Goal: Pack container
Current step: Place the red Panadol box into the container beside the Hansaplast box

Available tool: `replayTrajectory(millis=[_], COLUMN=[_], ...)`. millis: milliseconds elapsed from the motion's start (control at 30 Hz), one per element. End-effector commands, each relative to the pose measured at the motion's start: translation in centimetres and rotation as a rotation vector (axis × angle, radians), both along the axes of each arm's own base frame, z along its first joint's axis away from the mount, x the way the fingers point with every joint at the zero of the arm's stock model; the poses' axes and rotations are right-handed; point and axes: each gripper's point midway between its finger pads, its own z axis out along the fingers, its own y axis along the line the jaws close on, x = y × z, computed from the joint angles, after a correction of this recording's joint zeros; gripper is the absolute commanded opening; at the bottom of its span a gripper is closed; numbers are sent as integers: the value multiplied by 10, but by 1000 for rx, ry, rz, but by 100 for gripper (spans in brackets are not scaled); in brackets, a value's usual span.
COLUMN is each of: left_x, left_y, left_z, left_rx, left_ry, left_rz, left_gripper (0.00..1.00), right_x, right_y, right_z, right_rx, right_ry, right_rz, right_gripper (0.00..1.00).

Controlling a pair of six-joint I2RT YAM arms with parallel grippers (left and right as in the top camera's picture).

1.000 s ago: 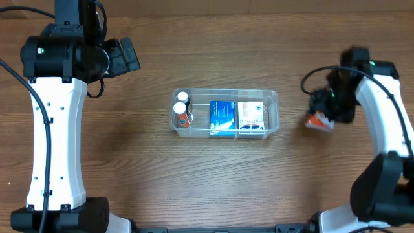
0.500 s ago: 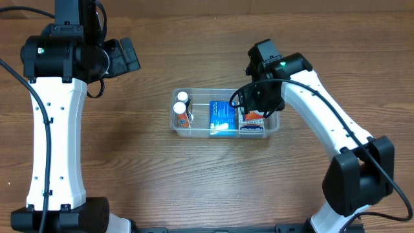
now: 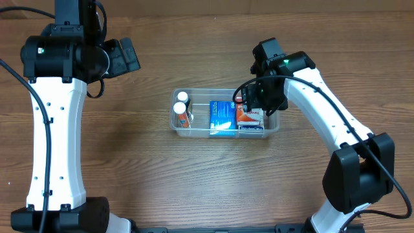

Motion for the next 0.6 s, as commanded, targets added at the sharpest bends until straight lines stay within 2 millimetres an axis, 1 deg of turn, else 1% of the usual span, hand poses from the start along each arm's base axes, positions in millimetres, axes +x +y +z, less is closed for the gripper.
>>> replayTrajectory(millis=[0, 33, 67, 133, 167, 200, 267, 300, 333, 367, 433, 500, 567], left_x=[0, 0, 0, 1, 1, 2, 4, 6, 8, 8, 4, -4, -14], left_y=[3, 3, 4, 4, 2, 0, -7, -10, -11, -10, -10, -10, -14], left_z=[6, 6, 6, 6, 6, 6, 5, 4, 1, -1, -4, -9, -7], left_rx=[17, 21, 30, 43, 47, 55, 76, 93, 102, 102, 101, 110, 115], left_ry=[-15, -15, -15, -20, -19, -19, -23, -26, -17, -11, 13, 52, 63], left_rz=[-13, -11, -14, -44, -62, -81, -136, -172, -179, -178, -180, -201, -224], left_gripper=[100, 100, 100, 100, 100, 100, 100, 100, 100, 100, 100, 100, 100], right_x=[15, 25, 32, 43, 48, 51, 57, 59, 57, 55, 49, 36, 11], right_y=[-3, -6, -10, -24, -35, -45, -66, -77, -93, -101, -115, -124, -131], right_z=[21, 46, 65, 110, 134, 147, 158, 158, 155, 154, 158, 178, 199], right_rx=[-8, -16, -23, -32, -12, -4, -1, -9, -37, -49, -50, -37, -43], right_ry=[-83, -165, -230, -376, -457, -497, -539, -538, -520, -509, -506, -542, -594], right_rz=[-12, -22, -34, -94, -132, -161, -215, -240, -245, -257, -308, -350, -384], right_gripper=[80, 82, 83, 100, 100, 100, 100, 100, 100, 100, 100, 100, 100])
